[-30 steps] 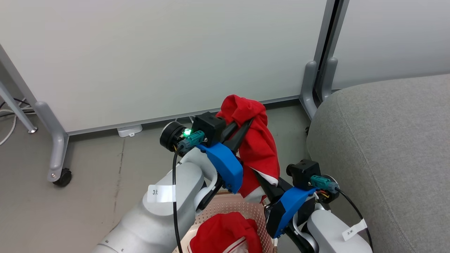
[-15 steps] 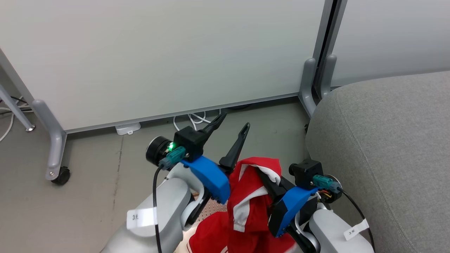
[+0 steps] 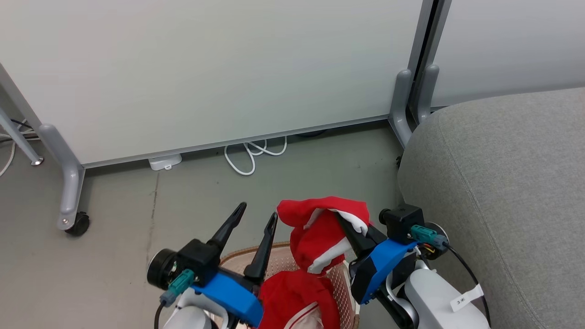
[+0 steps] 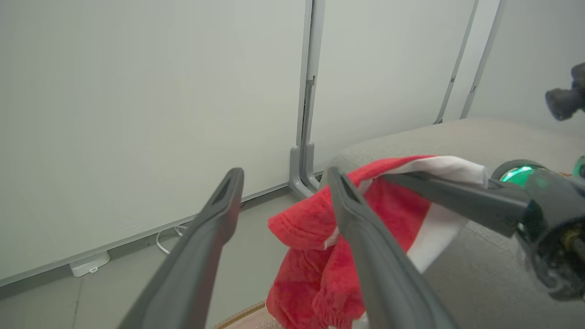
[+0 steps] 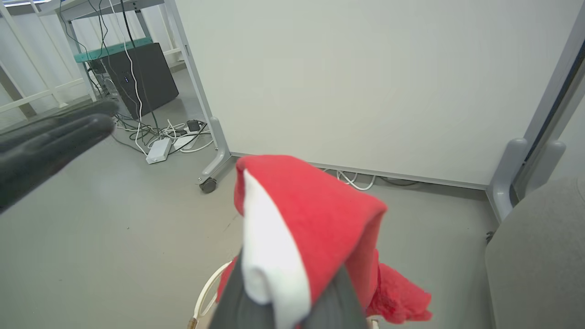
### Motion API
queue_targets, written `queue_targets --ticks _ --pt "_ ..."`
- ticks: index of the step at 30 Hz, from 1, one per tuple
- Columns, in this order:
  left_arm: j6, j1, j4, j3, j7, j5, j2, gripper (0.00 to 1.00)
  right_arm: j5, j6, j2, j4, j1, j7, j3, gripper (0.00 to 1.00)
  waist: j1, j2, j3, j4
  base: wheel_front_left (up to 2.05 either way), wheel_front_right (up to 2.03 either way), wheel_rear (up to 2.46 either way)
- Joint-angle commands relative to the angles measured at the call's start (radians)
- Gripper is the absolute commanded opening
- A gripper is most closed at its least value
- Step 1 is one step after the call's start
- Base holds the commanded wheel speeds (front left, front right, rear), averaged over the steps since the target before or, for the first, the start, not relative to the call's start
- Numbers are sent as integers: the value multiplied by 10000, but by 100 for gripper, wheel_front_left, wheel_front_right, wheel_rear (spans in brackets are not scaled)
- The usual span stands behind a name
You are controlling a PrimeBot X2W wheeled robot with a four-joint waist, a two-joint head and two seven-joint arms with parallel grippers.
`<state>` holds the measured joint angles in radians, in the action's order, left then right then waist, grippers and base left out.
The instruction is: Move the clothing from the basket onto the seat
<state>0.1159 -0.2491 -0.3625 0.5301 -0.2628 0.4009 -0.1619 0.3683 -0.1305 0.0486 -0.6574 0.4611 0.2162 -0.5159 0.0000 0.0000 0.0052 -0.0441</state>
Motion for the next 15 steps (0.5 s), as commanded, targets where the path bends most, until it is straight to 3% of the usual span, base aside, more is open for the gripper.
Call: queue_targets --ticks 1,9,15 --pt "76 213 42 -103 -31 -100 -59 100 -28 -5 32 70 -110 -8 24 0 0 0 0 -2 0 0 0" --pt "162 1269 560 -1089 -31 -798 123 100 -196 -5 32 258 -287 -117 225 0 0 0 1 -34 0 0 0" --pt "174 1534 659 -1274 -31 -898 194 100 -267 -5 34 360 -395 -169 420 0 0 0 -16 -72 0 0 0"
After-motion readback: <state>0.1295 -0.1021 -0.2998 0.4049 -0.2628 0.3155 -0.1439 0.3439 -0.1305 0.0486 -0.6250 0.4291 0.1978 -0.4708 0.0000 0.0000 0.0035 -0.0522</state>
